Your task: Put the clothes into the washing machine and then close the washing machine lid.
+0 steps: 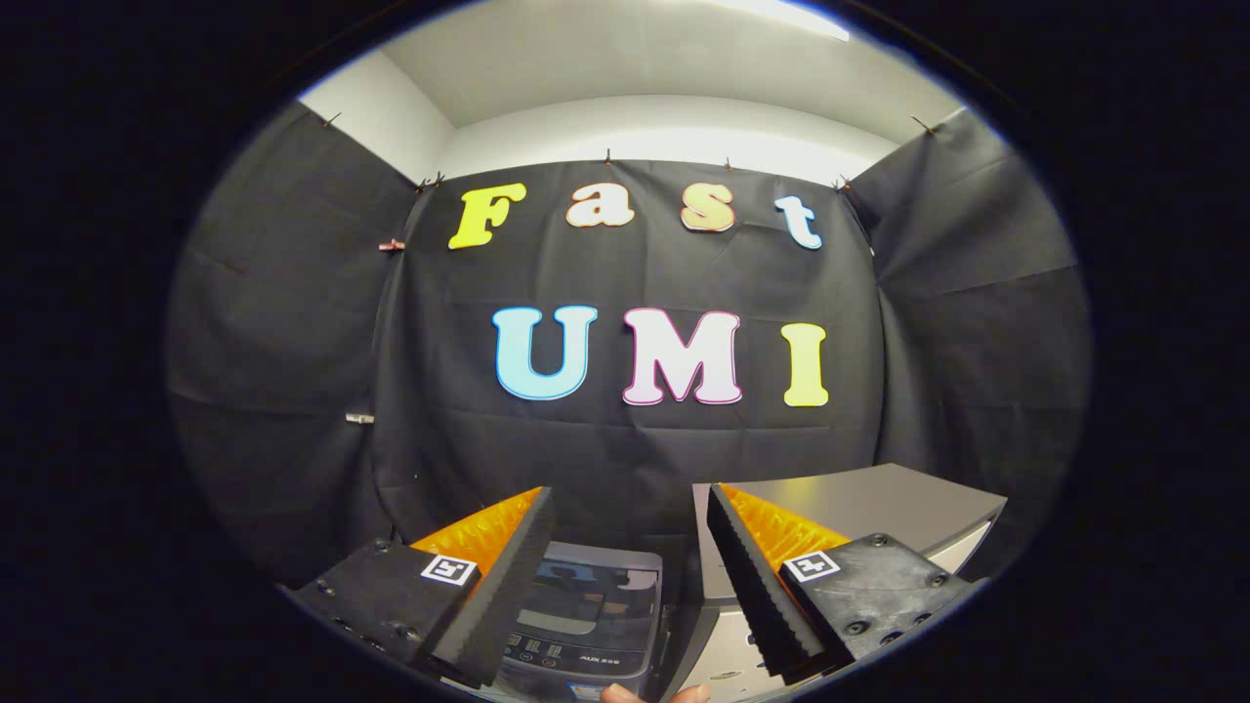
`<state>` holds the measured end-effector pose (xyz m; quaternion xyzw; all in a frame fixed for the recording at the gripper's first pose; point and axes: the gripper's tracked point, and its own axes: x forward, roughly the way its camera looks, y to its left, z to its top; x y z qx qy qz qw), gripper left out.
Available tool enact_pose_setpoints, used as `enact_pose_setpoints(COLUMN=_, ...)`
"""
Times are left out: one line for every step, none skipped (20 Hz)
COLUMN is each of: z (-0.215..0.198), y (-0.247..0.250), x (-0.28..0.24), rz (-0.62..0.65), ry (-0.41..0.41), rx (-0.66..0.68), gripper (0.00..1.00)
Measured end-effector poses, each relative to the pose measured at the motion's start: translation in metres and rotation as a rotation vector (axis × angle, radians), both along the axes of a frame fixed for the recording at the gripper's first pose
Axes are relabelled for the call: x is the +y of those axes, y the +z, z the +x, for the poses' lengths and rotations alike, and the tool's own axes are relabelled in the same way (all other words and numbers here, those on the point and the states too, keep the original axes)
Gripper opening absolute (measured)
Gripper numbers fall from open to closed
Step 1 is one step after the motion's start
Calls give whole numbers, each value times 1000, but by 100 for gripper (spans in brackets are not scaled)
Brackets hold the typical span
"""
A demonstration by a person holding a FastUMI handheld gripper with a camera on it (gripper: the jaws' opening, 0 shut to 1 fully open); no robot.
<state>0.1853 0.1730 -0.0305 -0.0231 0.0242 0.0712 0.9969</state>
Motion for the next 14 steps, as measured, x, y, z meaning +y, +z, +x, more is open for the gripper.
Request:
enact_pose_setpoints(z=-5, y=-2, x=-7, rz=5, ry=-8, rx=3, gripper=98)
enact_pose_setpoints(z=-8, y=-4, x=-14, rz=2, ry=-22, rx=6, gripper=98)
enact_pose_setpoints(z=-10, y=-7, x=-23, rz=-2, ry=-39, rx=12, gripper=98)
enact_pose_setpoints(z=-11, y=-9, x=-28, rz=1, ry=-50, rx=15, gripper=98)
enact_pose_setpoints(z=-12, y=-12, x=-33, rz=4, ry=-60, rx=22, gripper=98)
enact_pose_setpoints(z=-14, y=-16, x=-40, rz=0, ry=-76, rx=29, gripper=98)
enact_pose_setpoints(z=-14, y=-18, x=-46, rz=-9, ry=-90, rx=31, gripper=98)
enact_pose_setpoints(z=-14, y=-20, x=-52, rz=-16, ry=-102, rx=35, gripper=98)
enact_pose_setpoints(z=-13, y=-21, x=-56, rz=-10, ry=-109, rx=36, gripper=99)
enact_pose_setpoints(z=-13, y=-20, x=-58, rz=-3, ry=-116, rx=36, gripper=98)
enact_pose_setpoints(z=-12, y=-18, x=-62, rz=4, ry=-125, rx=31, gripper=99)
enact_pose_setpoints(z=-13, y=-15, x=-65, rz=5, ry=-131, rx=25, gripper=99)
enact_pose_setpoints(z=-13, y=-12, x=-66, rz=4, ry=-138, rx=20, gripper=99)
enact_pose_setpoints(z=-14, y=-11, x=-69, rz=-3, ry=-142, rx=15, gripper=99)
